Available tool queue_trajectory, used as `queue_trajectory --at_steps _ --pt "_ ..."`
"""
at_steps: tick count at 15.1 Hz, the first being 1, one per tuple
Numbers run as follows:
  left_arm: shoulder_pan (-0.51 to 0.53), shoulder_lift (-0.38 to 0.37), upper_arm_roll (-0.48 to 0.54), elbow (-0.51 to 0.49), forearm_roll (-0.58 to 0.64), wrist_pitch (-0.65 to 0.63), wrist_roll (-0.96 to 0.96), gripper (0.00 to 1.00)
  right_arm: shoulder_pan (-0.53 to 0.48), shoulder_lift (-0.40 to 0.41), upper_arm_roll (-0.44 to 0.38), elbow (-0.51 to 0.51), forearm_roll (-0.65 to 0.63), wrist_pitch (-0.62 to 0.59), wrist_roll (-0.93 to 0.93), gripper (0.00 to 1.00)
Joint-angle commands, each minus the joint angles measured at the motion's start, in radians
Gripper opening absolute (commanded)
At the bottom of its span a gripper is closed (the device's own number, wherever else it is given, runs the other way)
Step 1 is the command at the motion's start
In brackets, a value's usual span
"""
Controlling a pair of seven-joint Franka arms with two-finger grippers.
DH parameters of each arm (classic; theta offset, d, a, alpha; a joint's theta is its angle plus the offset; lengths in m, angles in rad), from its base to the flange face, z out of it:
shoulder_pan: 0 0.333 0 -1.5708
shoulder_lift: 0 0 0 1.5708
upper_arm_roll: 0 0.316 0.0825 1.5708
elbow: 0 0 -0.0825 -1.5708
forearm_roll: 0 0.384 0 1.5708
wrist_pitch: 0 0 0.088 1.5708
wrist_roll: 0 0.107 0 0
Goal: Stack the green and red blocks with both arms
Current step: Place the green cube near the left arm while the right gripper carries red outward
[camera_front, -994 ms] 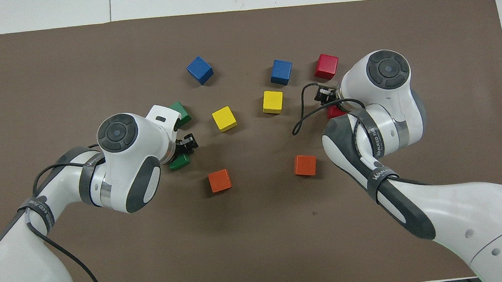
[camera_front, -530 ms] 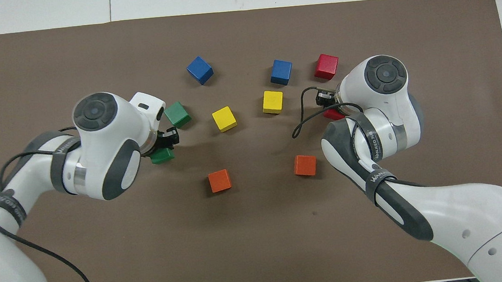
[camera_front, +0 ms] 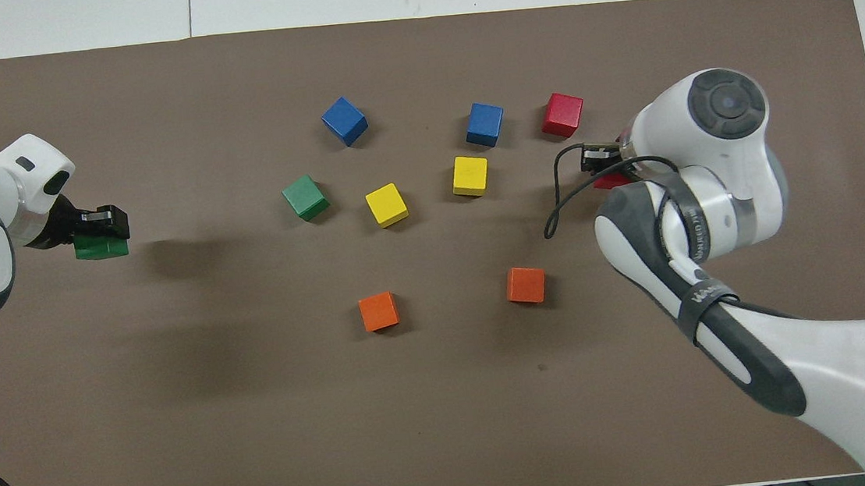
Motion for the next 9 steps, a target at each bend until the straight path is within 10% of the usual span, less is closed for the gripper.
queue_trajectory --at_steps 1,4,5,6,7,9 --pt "0.006 0.009 0.0 -0.048 0.013 0.083 0.01 0.0 -0.086 -0.034 0.015 -0.072 -0.002 0.036 -0.149 0.0" --pt "0.006 0.009 0.002 -0.074 0.013 0.113 0.007 0.0 -0.139 -0.026 0.017 -0.133 0.016 0.14 -0.254 0.0" --pt "0.006 0.009 0.002 -0.074 0.013 0.111 0.007 0.21 -0.144 -0.019 0.017 -0.151 0.028 0.174 -0.271 0.0" --pt "0.006 0.009 0.002 -0.076 0.013 0.111 0.003 0.73 -0.144 -0.008 0.017 -0.155 0.033 0.191 -0.278 0.0" --pt "0.006 0.009 0.002 -0.074 0.013 0.111 0.003 1.0 -0.146 0.007 0.017 -0.155 0.034 0.206 -0.278 0.0" --pt "0.005 0.006 0.002 -0.06 0.013 0.099 0.003 1.0 -0.144 0.036 0.017 -0.159 0.034 0.255 -0.288 0.0"
